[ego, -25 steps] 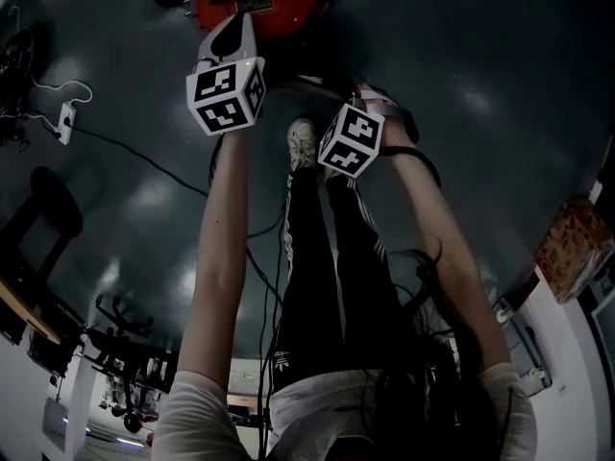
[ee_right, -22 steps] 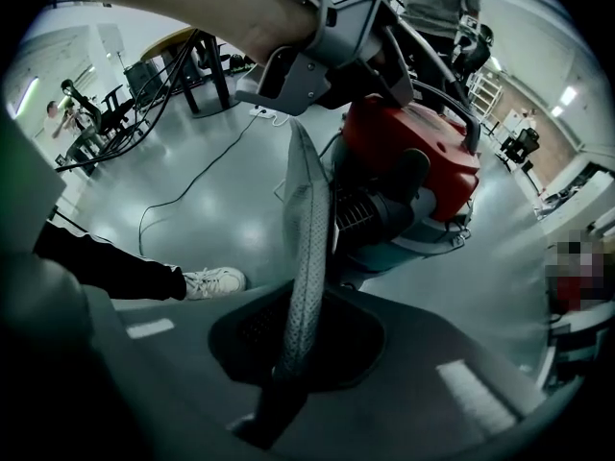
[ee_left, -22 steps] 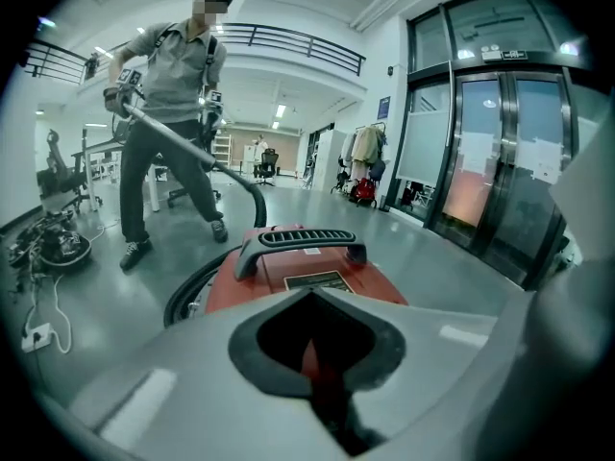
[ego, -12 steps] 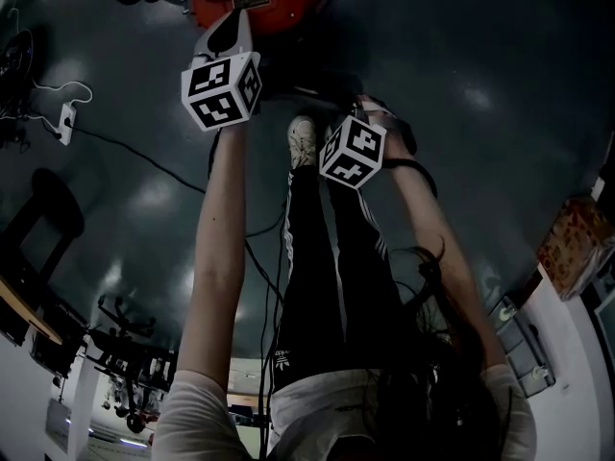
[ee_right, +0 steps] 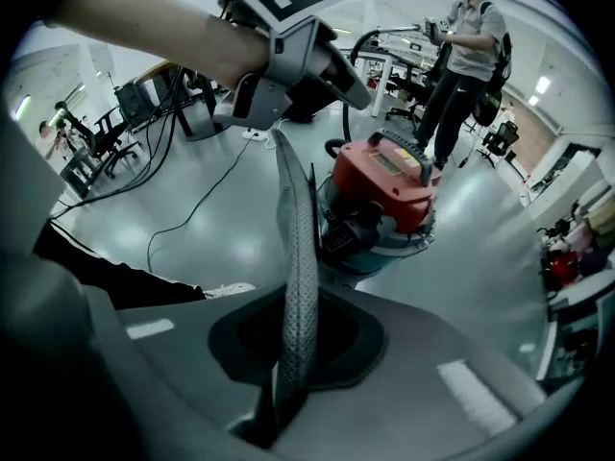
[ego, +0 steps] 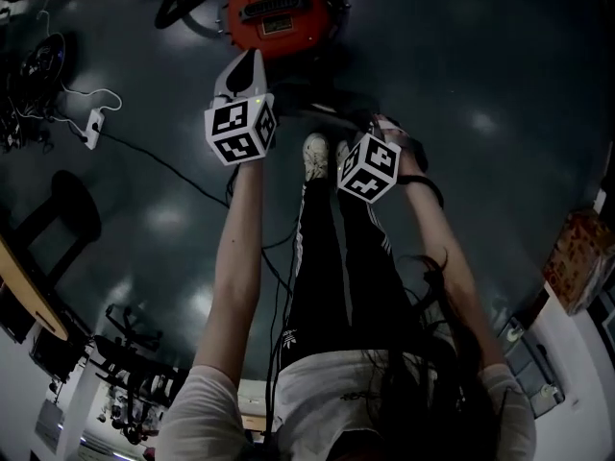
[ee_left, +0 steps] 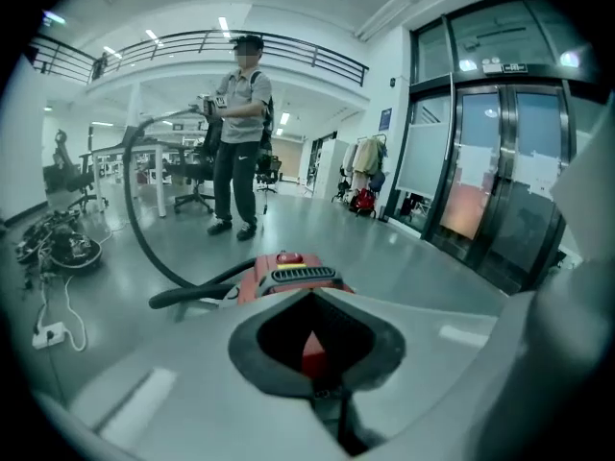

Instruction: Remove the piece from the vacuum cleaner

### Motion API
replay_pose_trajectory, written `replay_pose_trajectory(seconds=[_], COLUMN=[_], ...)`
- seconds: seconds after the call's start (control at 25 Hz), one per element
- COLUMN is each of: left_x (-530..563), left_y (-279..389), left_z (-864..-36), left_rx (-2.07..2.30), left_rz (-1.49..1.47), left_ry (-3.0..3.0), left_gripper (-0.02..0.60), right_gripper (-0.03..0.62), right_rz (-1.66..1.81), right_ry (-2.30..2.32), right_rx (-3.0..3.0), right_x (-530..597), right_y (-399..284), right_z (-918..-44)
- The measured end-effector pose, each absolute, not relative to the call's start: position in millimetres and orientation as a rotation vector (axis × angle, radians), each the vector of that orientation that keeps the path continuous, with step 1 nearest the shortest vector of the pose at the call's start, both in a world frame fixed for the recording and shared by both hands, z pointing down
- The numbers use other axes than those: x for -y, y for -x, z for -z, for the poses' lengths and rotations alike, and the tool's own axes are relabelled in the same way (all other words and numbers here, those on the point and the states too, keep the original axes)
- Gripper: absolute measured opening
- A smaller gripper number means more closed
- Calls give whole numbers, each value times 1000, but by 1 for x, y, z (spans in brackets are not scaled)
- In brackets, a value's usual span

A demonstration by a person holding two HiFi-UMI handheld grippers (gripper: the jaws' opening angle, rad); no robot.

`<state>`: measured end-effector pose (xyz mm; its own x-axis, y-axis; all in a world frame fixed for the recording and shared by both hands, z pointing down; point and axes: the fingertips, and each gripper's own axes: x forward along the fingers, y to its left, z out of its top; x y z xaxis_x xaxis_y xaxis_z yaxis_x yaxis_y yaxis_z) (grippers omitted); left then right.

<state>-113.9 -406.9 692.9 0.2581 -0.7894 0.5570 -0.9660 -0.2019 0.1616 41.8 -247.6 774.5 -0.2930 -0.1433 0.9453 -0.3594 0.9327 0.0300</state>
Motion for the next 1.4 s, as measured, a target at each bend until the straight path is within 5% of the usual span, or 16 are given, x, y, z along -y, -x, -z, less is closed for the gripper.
replay_pose_trajectory(seconds=[0.72, 1.0, 1.4], left_x=[367, 368, 364], left_y=[142, 163, 169], left_z=[-200, -132, -110], left_rx=[1881, 2023, 2062], left_rz=[15, 168, 266], left_ry=[-2400, -2492, -2503], left_gripper=[2, 2, 0], right_gripper=[35, 36, 35], right_rz=[-20, 140, 209], right_ry=[-1027, -1259, -1313], right_rx=[2146, 2288, 2337], right_x=[345, 385, 385], right_y=[-33, -14, -4], right_z=[-292, -195, -173])
